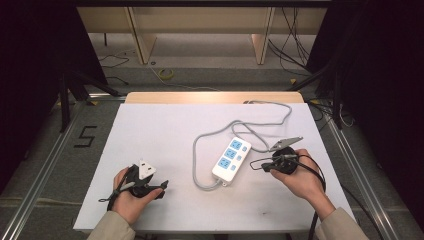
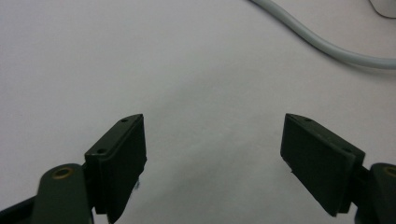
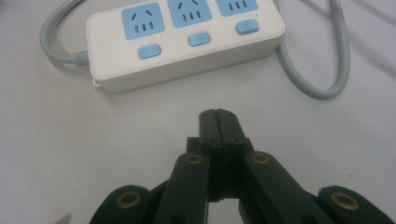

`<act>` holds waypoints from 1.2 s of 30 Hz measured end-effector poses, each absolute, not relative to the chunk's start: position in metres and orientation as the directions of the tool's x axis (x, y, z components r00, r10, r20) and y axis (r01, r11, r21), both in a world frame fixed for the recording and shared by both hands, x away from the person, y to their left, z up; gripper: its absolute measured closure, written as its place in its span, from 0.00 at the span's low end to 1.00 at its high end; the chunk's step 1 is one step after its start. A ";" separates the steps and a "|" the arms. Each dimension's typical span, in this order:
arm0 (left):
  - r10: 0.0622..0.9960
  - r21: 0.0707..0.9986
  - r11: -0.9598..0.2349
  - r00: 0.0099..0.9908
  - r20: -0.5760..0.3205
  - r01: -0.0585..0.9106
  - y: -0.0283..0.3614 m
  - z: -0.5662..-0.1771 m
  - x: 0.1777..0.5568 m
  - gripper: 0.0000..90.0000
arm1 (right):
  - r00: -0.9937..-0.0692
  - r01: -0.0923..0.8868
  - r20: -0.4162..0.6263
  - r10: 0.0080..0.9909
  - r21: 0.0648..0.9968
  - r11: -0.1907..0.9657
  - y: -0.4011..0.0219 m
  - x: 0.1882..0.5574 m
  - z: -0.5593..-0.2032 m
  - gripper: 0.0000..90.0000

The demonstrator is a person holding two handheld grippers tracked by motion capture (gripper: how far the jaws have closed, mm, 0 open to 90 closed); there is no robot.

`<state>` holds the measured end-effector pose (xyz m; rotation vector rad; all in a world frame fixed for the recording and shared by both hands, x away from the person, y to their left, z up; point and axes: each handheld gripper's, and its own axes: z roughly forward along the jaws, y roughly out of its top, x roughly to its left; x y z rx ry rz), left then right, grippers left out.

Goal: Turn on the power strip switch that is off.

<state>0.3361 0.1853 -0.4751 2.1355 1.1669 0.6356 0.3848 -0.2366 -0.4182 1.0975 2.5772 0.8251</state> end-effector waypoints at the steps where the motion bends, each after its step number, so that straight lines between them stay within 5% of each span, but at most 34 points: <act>1: 0.861 0.710 -0.421 0.495 0.116 0.565 0.185 -0.475 0.336 0.25 | -0.697 0.593 0.016 0.717 0.575 0.563 -0.237 0.385 -0.418 1.00; 36: 0.861 0.710 -0.421 0.496 0.115 0.565 0.184 -0.475 0.336 0.25 | -0.699 0.605 0.026 0.715 0.554 0.572 -0.224 0.401 -0.416 1.00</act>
